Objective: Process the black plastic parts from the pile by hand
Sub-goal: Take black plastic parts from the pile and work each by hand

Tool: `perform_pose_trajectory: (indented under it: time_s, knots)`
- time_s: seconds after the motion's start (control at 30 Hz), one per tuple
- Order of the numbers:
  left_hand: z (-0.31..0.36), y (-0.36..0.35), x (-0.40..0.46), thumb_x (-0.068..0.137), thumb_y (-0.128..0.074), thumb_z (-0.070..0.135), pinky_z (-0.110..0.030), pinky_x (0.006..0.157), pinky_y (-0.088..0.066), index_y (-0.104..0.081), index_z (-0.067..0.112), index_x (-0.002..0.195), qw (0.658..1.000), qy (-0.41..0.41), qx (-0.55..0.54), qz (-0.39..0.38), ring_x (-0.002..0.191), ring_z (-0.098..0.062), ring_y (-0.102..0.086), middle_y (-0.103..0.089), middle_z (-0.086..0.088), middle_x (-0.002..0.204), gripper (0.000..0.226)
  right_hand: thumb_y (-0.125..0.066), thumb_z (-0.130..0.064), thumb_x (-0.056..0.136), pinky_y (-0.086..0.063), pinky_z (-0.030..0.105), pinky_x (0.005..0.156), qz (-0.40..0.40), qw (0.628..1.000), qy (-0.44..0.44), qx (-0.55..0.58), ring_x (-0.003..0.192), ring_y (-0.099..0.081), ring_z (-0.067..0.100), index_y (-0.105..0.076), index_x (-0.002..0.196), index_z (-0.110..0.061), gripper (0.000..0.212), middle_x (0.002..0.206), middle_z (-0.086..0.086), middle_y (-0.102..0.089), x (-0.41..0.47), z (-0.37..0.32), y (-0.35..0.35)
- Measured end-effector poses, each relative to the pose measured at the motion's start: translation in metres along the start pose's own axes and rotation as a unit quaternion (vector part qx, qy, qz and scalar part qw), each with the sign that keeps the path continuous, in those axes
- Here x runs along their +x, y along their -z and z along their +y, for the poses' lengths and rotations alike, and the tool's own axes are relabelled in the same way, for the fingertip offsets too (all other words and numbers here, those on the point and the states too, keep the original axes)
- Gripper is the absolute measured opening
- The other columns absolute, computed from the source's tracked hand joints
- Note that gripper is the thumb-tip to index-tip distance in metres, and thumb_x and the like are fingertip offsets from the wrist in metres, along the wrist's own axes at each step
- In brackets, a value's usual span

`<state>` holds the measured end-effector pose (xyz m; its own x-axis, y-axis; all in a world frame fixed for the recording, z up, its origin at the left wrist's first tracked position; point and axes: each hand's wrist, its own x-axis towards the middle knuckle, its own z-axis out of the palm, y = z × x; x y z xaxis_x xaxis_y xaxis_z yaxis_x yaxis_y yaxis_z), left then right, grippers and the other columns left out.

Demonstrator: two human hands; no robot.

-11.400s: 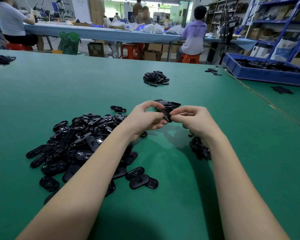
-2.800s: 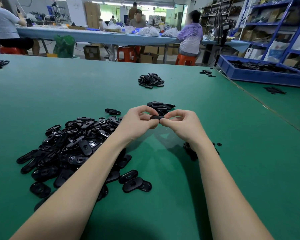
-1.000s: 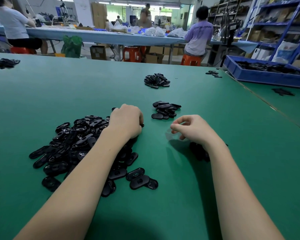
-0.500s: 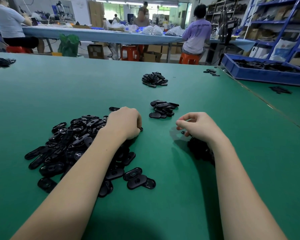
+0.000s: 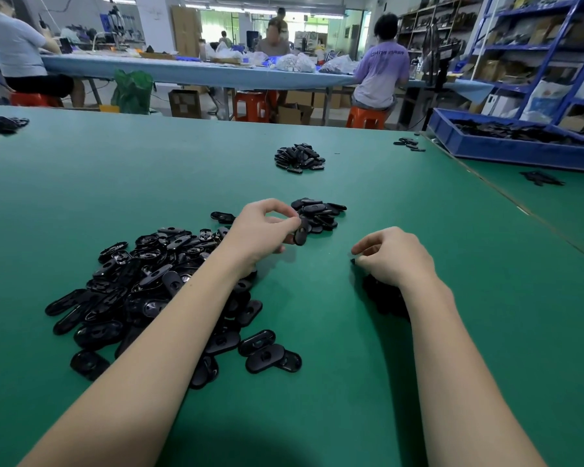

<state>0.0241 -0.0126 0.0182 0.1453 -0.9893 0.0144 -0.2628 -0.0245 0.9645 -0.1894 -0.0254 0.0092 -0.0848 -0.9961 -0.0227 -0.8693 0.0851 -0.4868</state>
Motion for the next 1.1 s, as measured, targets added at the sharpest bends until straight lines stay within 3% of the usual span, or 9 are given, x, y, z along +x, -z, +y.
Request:
perform_pose_trajectory:
  time_s: [0.13,0.27,0.37,0.43,0.5,0.6,0.77,0.93,1.1]
  knots:
    - [0.0,-0.004,-0.003,0.091,-0.071,0.013,-0.018,0.056,-0.053,-0.069,0.017,0.106,0.996,0.029,-0.077,-0.029,0.064,-0.009,-0.067,-0.075,-0.002,0.08,0.016,-0.066,-0.02,0.085,-0.054,0.03,0.085,0.01,1.0,-0.017,-0.015,0.103,-0.067,0.021,-0.078,0.092,-0.035,0.021,0.107,-0.006,-0.074,-0.001,-0.002,-0.001]
    - [0.001,-0.006,-0.005,0.093,-0.065,0.002,-0.016,0.06,-0.055,-0.073,0.012,0.107,0.993,0.032,-0.1,-0.047,0.061,-0.008,-0.064,-0.063,-0.007,0.081,0.019,-0.069,-0.023,0.085,-0.052,0.029,0.081,0.016,1.0,-0.02,-0.009,0.101,-0.067,0.022,-0.075,0.088,-0.03,0.009,0.103,-0.005,-0.074,-0.002,-0.007,-0.004]
    - [0.0,-0.006,-0.005,0.092,-0.064,-0.002,-0.018,0.064,-0.057,-0.073,0.008,0.108,0.991,0.035,-0.119,-0.053,0.059,-0.008,-0.061,-0.059,-0.005,0.08,0.021,-0.069,-0.025,0.084,-0.053,0.027,0.077,0.001,0.997,0.009,0.08,0.093,-0.067,0.014,-0.072,0.084,-0.028,0.004,0.093,-0.008,-0.074,-0.001,-0.009,-0.004]
    - [0.001,-0.007,-0.006,0.093,-0.063,-0.002,-0.022,0.067,-0.061,-0.072,0.008,0.11,0.989,0.043,-0.127,-0.054,0.059,-0.008,-0.065,-0.062,-0.004,0.082,0.022,-0.073,-0.027,0.084,-0.046,0.021,0.06,-0.012,0.984,0.034,0.173,0.073,-0.062,0.0,-0.072,0.083,-0.028,0.002,0.086,-0.008,-0.075,-0.002,-0.013,-0.003]
    - [0.002,-0.008,-0.008,0.095,-0.061,-0.002,-0.029,0.071,-0.063,-0.07,0.007,0.112,0.988,0.052,-0.136,-0.058,0.062,-0.013,-0.07,-0.065,-0.005,0.088,0.02,-0.076,-0.025,0.082,-0.039,0.018,0.052,-0.018,0.969,0.059,0.239,0.059,-0.055,0.002,-0.072,0.082,-0.027,0.005,0.078,-0.006,-0.075,-0.004,-0.017,-0.002]
    - [0.002,-0.009,-0.011,0.097,-0.058,-0.002,-0.034,0.072,-0.064,-0.062,0.004,0.119,0.985,0.056,-0.148,-0.069,0.078,-0.029,-0.075,-0.067,-0.015,0.104,0.023,-0.079,-0.02,0.083,-0.04,0.013,0.053,-0.03,0.947,0.089,0.308,0.058,-0.054,0.003,-0.075,0.081,-0.024,0.006,0.064,-0.013,-0.066,-0.005,-0.021,-0.002]
    - [0.003,-0.011,-0.012,0.097,-0.059,-0.002,-0.026,0.063,-0.061,-0.059,0.003,0.122,0.984,0.047,-0.154,-0.073,0.067,-0.02,-0.074,-0.07,-0.015,0.101,0.025,-0.08,-0.018,0.084,-0.04,0.005,0.054,-0.026,0.931,0.113,0.346,0.057,-0.056,-0.005,-0.079,0.084,-0.017,0.002,0.068,-0.011,-0.07,-0.006,-0.028,-0.003]
    - [0.001,-0.01,-0.008,0.089,-0.065,-0.011,-0.029,0.074,-0.063,-0.063,0.0,0.113,0.977,0.05,-0.185,-0.094,0.078,-0.023,-0.073,-0.071,-0.016,0.099,0.027,-0.08,-0.017,0.084,-0.046,0.011,0.063,-0.019,0.935,0.107,0.336,0.069,-0.062,0.004,-0.078,0.087,-0.02,0.005,0.075,-0.006,-0.074,-0.005,-0.03,-0.004]
    - [-0.003,-0.008,-0.006,0.085,-0.065,-0.014,-0.03,0.089,-0.059,-0.069,0.008,0.112,0.979,0.028,-0.157,-0.128,0.086,-0.022,-0.072,-0.077,-0.006,0.091,0.036,-0.08,-0.021,0.083,-0.045,0.008,0.058,0.001,0.943,0.095,0.32,0.069,-0.062,0.004,-0.079,0.083,-0.023,0.002,0.074,-0.008,-0.073,-0.005,-0.028,-0.004]
